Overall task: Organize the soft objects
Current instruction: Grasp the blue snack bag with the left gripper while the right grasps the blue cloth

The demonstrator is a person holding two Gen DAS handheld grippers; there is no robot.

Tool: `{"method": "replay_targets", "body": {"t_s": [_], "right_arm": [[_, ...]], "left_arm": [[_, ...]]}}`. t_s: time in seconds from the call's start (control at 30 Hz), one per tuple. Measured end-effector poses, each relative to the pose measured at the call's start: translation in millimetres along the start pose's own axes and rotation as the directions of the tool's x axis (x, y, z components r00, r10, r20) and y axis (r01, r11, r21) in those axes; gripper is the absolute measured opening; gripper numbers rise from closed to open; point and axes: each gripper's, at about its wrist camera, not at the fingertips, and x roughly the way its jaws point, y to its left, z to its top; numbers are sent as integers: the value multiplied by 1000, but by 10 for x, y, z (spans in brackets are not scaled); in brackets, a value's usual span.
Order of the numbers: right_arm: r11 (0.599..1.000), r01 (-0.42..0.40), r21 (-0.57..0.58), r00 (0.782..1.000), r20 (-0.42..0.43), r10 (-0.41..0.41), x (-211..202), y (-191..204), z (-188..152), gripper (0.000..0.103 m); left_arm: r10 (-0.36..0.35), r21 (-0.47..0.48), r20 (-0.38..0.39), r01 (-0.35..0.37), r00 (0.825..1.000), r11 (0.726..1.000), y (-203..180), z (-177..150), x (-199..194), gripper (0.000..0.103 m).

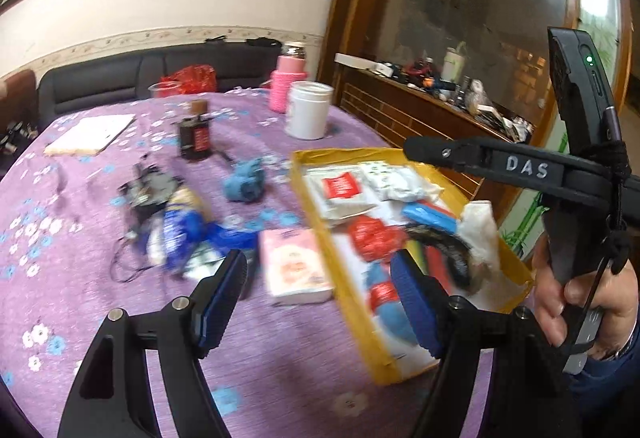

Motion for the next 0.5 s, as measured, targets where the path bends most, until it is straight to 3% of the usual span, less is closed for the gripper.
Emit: {"method": "replay_targets", "body": {"t_s": [0.13,0.3,0.43,0.5], "right_arm": [[997,-72,-22,997,-42,71,186,266,60,60],[977,-209,-32,963,-179,200,693,725,147,60],[971,-236,-49,934,-286,213,1192,989,161,60],[982,-176,-72,935,-325,144,1504,1056,182,57]], "left_arm": [[45,-56,-28,-47,999,997,446,-124,-162,74],[168,-144,-41,-172,985,975,1086,-313,-351,74],[221,-253,-70,-232,973,939,1519,-425,-332,74],[186,-282,-79,-201,979,938,1600,-448,-325,74]]}}
